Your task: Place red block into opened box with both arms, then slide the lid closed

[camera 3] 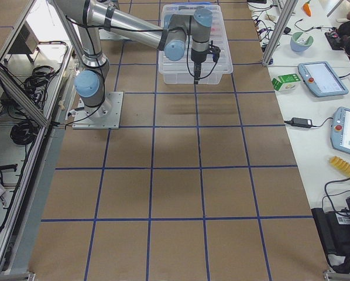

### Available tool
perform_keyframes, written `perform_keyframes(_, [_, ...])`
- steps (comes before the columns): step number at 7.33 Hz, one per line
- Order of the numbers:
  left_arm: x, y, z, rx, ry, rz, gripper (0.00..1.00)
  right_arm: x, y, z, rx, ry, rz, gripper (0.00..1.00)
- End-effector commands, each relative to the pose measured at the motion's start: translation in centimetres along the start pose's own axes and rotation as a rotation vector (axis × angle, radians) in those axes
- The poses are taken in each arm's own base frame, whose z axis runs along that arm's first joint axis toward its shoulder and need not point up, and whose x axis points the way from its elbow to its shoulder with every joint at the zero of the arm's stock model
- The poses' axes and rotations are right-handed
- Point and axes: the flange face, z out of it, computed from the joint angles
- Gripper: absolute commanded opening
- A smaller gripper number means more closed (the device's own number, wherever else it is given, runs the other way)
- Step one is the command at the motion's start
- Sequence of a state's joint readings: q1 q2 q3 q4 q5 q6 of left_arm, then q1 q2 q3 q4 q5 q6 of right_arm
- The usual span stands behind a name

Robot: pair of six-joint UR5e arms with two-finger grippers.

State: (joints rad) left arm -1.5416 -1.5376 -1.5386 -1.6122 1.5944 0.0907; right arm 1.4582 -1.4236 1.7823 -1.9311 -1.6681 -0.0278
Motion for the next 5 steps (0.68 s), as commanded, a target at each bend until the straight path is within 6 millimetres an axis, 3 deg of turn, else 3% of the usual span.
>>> perform_keyframes(1, [0.0,0.0,0.0,0.001,0.001,0.001,1.0,4.8,-0.6,0.7,-0.016,-0.001,-0.008,1.0])
perform_keyframes(3, [0.0,0.0,0.0,0.001,0.001,0.0,1.0,8.0,-1.0,0.5,-0.019,-0.002,0.043,1.0])
perform_keyframes(5, [-0.1,0.0,0.0,-0.001,0.002,0.0,1.0,9.2,-0.8,0.8,-0.029,-0.001,0.063,1.0])
